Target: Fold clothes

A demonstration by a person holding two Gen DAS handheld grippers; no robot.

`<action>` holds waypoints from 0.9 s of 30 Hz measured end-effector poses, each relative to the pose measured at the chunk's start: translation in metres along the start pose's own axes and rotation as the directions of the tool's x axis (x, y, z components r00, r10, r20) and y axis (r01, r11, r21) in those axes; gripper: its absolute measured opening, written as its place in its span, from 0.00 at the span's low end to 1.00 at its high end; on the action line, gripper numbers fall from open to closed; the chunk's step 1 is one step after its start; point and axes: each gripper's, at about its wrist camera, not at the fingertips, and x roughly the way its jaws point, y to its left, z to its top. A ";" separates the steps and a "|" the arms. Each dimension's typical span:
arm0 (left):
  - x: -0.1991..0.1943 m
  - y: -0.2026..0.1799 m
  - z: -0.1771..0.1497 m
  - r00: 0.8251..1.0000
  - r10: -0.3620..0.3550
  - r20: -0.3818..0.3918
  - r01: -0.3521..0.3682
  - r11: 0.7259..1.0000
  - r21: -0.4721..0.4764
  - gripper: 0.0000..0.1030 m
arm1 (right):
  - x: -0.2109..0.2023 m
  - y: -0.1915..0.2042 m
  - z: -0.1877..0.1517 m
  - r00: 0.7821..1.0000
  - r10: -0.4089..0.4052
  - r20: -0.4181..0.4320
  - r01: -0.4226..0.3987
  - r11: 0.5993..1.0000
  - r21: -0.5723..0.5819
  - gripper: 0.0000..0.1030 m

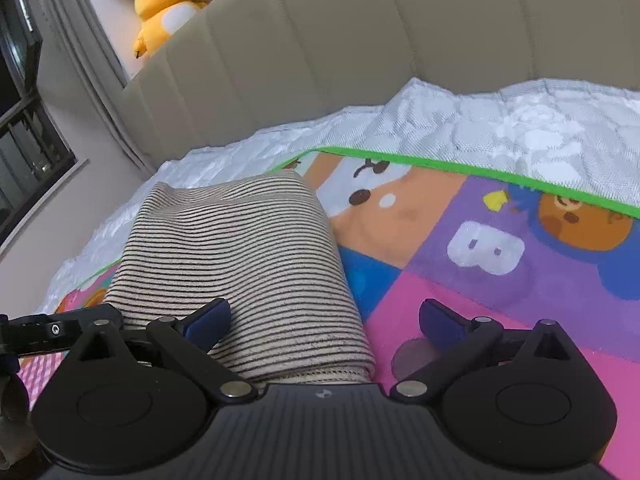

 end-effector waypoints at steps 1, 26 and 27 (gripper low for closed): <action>0.000 0.000 0.000 1.000 0.000 -0.003 0.000 1.000 -0.002 0.39 | 0.000 0.001 0.000 1.000 -0.001 -0.003 0.001 1.000 -0.004 0.98; 0.004 -0.003 -0.001 0.999 -0.036 -0.016 0.036 0.999 -0.003 0.39 | 0.006 0.005 -0.004 1.000 -0.006 -0.027 0.006 1.000 -0.028 1.00; 0.003 -0.003 -0.001 0.999 -0.033 -0.015 0.033 0.999 -0.002 0.39 | 0.006 0.005 -0.004 1.000 -0.006 -0.028 0.005 1.000 -0.029 1.00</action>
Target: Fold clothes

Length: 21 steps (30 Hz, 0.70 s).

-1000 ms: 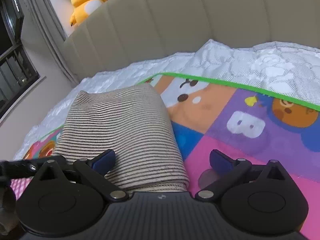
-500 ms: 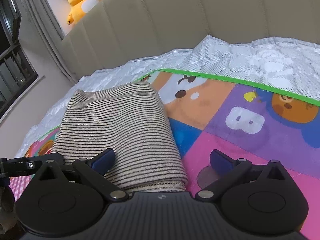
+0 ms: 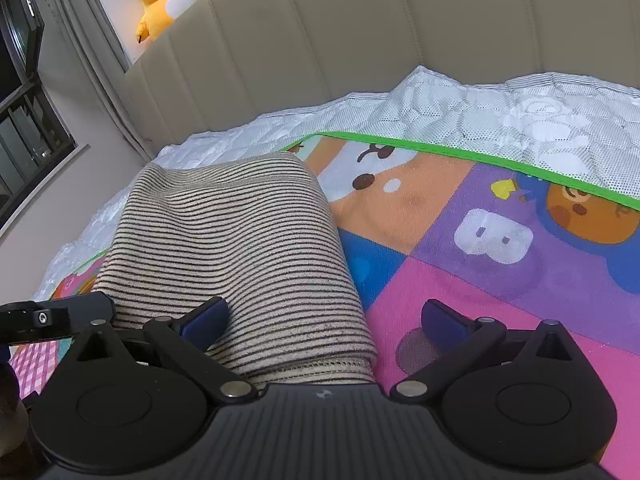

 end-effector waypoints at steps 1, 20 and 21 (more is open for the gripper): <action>0.000 0.000 0.000 1.000 0.008 -0.001 -0.008 1.000 -0.001 0.39 | 0.000 0.000 0.000 1.000 0.000 0.000 0.000 1.000 0.000 1.00; 0.013 0.017 -0.004 0.984 0.164 -0.070 -0.167 0.985 -0.045 0.45 | 0.008 0.029 -0.010 0.997 0.035 -0.074 -0.047 0.983 -0.176 1.00; 0.011 0.018 -0.003 0.985 0.160 -0.063 -0.163 0.985 -0.055 0.45 | 0.008 0.027 -0.010 0.996 0.040 -0.081 -0.053 0.985 -0.165 1.00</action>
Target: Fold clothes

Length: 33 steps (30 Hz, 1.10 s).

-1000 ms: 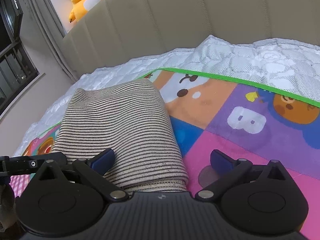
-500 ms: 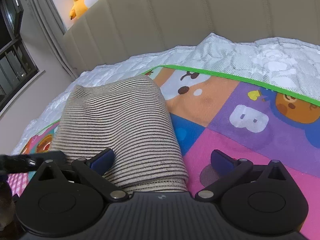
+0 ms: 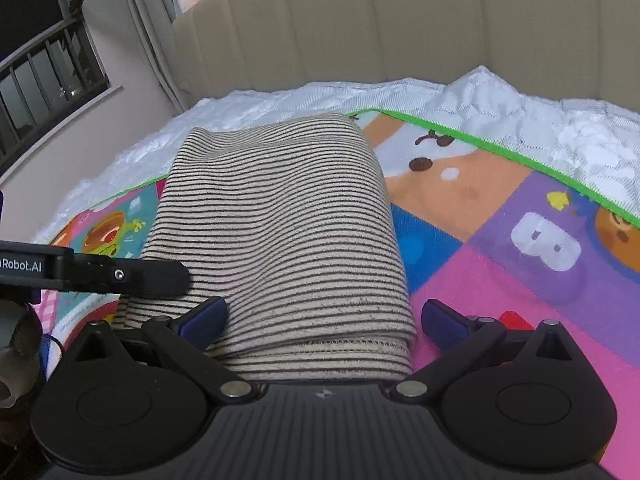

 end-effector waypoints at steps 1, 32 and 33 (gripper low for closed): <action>-0.001 0.001 0.001 1.000 -0.005 0.007 0.005 1.000 -0.010 0.45 | 0.001 -0.001 0.000 1.000 0.006 -0.005 -0.006 1.000 0.011 1.00; -0.001 0.017 0.004 0.995 0.095 0.029 -0.093 0.994 -0.062 0.70 | -0.007 0.009 -0.006 1.000 -0.001 0.023 0.003 0.998 -0.066 0.90; -0.002 0.017 0.005 0.996 0.085 0.035 -0.082 0.994 -0.071 0.68 | -0.007 0.010 -0.007 1.000 -0.005 0.026 0.007 0.997 -0.073 0.90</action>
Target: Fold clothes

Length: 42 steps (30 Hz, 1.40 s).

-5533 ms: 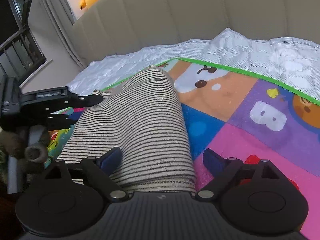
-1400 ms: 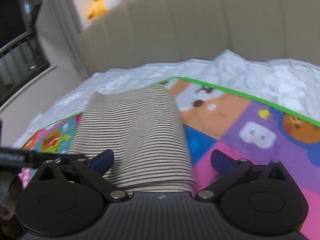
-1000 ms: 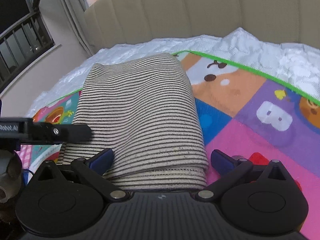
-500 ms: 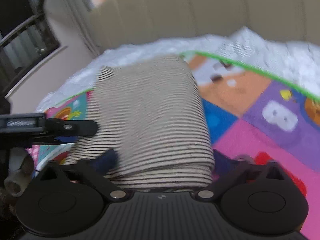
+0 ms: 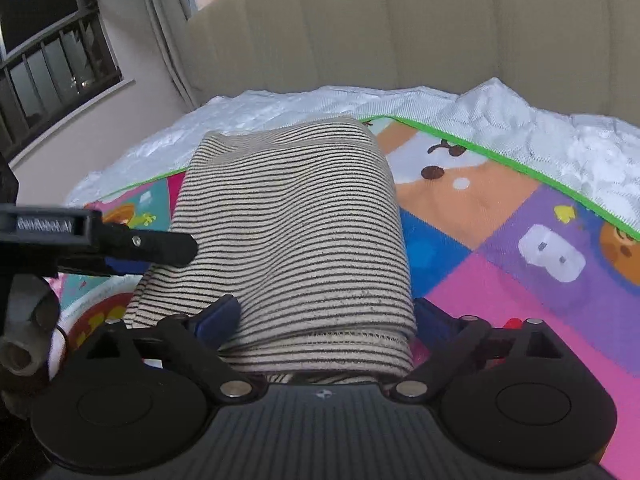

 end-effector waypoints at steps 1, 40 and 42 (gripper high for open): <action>-0.002 -0.001 0.001 1.000 -0.016 0.012 0.016 1.000 -0.004 0.67 | 0.000 0.000 0.000 1.000 -0.003 0.001 0.003 1.000 -0.003 0.90; 0.010 -0.001 0.008 0.997 -0.058 -0.049 0.061 0.996 0.061 0.68 | 0.042 -0.076 0.053 0.983 0.163 -0.088 -0.134 0.954 0.269 0.84; 0.009 -0.003 0.006 0.993 -0.093 -0.079 0.095 0.995 0.026 0.82 | 0.040 -0.081 0.049 0.981 0.178 -0.083 -0.148 0.947 0.284 0.84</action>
